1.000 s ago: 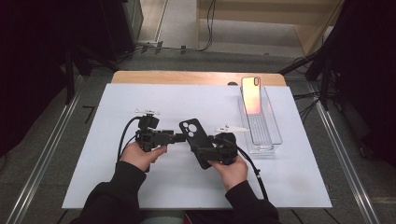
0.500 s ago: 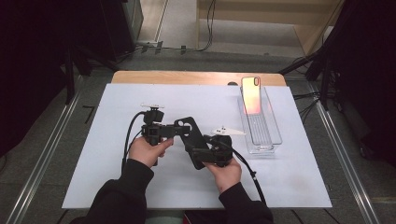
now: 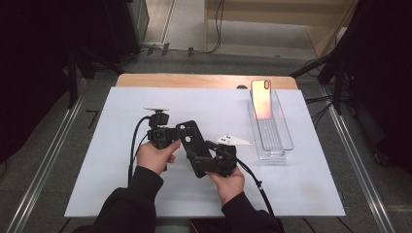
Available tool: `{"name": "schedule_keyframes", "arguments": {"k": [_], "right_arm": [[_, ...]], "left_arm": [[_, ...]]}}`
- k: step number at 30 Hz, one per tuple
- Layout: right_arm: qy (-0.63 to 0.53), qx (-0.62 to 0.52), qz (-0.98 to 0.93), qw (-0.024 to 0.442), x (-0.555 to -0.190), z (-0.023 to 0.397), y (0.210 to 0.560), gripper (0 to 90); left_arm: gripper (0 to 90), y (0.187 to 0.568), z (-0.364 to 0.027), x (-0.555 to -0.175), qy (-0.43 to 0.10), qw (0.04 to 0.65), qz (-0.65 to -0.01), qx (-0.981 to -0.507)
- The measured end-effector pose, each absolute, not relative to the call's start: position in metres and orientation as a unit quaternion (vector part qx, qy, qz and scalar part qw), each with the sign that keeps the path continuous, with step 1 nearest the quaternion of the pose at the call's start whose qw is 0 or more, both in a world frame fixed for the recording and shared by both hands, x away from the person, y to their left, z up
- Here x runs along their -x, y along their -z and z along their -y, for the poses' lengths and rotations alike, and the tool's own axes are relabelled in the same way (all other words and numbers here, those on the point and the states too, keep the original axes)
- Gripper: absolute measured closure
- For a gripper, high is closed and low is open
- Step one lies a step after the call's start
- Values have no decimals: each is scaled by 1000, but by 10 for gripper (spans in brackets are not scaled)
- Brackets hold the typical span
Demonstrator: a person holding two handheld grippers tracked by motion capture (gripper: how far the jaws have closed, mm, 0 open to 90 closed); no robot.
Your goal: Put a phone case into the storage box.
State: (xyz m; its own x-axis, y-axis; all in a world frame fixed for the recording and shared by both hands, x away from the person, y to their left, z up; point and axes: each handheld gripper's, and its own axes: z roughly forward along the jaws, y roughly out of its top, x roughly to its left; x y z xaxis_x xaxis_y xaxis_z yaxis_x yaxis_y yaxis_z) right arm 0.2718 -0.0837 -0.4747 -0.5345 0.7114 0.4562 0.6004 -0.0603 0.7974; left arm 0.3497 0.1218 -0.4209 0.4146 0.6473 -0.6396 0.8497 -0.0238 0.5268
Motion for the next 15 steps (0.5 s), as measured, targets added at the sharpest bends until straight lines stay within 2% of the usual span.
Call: {"name": "schedule_keyframes", "arguments": {"k": [7, 15], "right_arm": [[-551, -465, -690, 63, -273, 80, 478, 120], [-554, -455, -695, 56, -276, 81, 478, 112]], "left_arm": [[841, 419, -122, -347, 121, 470, -532, -694], [855, 420, -125, -348, 139, 477, -542, -678]]}}
